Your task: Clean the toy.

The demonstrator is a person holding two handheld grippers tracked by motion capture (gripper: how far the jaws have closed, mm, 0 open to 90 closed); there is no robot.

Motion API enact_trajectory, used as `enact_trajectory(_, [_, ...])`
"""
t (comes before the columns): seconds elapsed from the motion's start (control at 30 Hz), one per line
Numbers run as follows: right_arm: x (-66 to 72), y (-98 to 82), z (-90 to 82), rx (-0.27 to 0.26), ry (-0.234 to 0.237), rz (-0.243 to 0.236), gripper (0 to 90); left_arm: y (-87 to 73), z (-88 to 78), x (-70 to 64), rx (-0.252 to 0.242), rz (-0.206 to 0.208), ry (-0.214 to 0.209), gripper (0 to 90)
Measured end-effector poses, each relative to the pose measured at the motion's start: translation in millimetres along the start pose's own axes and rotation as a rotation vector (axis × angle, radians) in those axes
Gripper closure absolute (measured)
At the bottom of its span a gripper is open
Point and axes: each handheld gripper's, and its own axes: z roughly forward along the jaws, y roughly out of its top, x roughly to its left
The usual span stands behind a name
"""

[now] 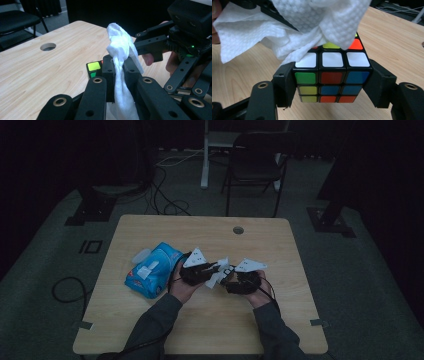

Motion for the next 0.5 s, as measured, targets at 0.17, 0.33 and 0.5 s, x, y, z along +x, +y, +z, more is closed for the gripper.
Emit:
enact_trajectory(0.17, [2.2,-0.6,1.6,0.02,0.019,-0.023,34.6,-0.3,4.0,-2.3,0.023,0.008,-0.032,84.2])
enact_trajectory(0.33, [4.9,0.1,3.2,0.031,0.023,-0.043,34.6,-0.3,8.6,-5.3,0.039,0.014,-0.06,84.2])
enact_trajectory(0.5, [6.5,0.2,4.3,0.035,0.028,-0.043,34.6,1.3,12.0,-7.2,0.051,0.019,-0.084,84.3])
